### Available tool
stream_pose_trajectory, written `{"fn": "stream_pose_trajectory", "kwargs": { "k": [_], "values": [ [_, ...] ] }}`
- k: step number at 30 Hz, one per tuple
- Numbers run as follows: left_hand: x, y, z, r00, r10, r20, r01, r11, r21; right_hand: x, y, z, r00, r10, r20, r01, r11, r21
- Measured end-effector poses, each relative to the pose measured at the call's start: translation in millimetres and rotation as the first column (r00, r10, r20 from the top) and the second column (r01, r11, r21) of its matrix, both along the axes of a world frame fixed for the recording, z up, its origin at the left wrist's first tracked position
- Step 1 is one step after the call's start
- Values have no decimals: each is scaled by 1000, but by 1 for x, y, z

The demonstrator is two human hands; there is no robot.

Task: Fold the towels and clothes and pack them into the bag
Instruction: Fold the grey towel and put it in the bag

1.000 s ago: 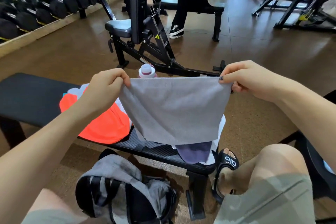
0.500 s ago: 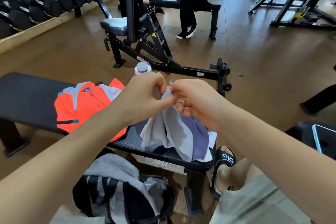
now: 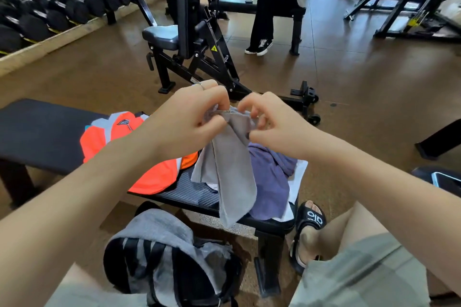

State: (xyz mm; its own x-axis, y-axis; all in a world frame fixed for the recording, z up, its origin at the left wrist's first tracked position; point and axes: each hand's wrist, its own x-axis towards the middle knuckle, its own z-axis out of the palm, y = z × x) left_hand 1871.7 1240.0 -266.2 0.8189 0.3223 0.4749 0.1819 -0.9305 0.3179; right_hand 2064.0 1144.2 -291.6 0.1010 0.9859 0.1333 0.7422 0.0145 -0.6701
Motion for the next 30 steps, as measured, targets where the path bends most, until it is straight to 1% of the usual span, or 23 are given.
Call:
{"fn": "stream_pose_trajectory", "kwargs": {
  "k": [1, 2, 5, 8, 10, 11, 14, 17, 18, 20, 21, 22, 24, 25, 26, 28, 30],
  "values": [
    [-1, 1, 1, 1000, 2, -6, -2, 1000, 6, 3, 1, -5, 998, 23, 51, -23, 1000, -8],
    [-2, 2, 1, 1000, 7, -11, -7, 1000, 13, 6, 2, -9, 997, 33, 69, -33, 999, -8],
    [-8, 6, 2, 1000, 14, -12, -14, 1000, 4, 15, 6, -15, 989, 22, 148, -23, 1000, 2],
    [-14, 9, 2, 1000, 3, -16, -3, 1000, 5, 24, 6, -13, 967, 53, 248, -38, 997, -64],
    [-18, 12, 1, 999, 4, -45, -3, 1000, 20, 27, 4, -8, 975, 42, 219, -19, 994, -107],
    [-21, 16, -1, 998, 18, -65, -16, 1000, 25, 28, 2, -5, 981, 24, 191, -5, 995, -102],
    [-30, 30, -13, 988, 113, -102, -110, 993, 35, 32, -2, 10, 992, -26, 125, 29, 999, -21],
    [-34, 37, -25, 979, 205, -19, -205, 979, -20, 32, -7, 20, 997, -66, 45, 58, 986, 156],
    [-34, 37, -28, 975, 220, 5, -220, 975, -43, 30, -7, 21, 996, -77, 52, 66, 980, 189],
    [-33, 36, -36, 974, 226, -25, -227, 972, -64, 24, -7, 15, 987, -40, 156, 16, 989, 148],
    [-32, 34, -40, 974, 222, -51, -225, 971, -85, 23, -7, 10, 984, -32, 175, 9, 991, 132],
    [-31, 32, -42, 975, 218, -49, -222, 968, -116, 25, -7, 9, 987, -58, 150, 35, 988, 153],
    [-27, 27, -39, 980, 200, 17, -194, 967, -167, 31, -5, 15, 986, -161, 34, 151, 965, 213],
    [-23, 23, -34, 982, 182, 52, -170, 969, -179, 33, -4, 17, 981, -193, -5, 190, 961, 200],
    [-20, 20, -30, 984, 162, 77, -144, 969, -201, 34, -3, 20, 980, -196, -8, 195, 967, 164],
    [-15, 14, -21, 982, 139, 124, -98, 951, -292, 37, -1, 23, 989, -148, 5, 147, 985, 90],
    [-12, 11, -14, 976, 134, 173, -61, 927, -370, 37, -2, 28, 999, -51, -13, 51, 999, 4]
  ]
}}
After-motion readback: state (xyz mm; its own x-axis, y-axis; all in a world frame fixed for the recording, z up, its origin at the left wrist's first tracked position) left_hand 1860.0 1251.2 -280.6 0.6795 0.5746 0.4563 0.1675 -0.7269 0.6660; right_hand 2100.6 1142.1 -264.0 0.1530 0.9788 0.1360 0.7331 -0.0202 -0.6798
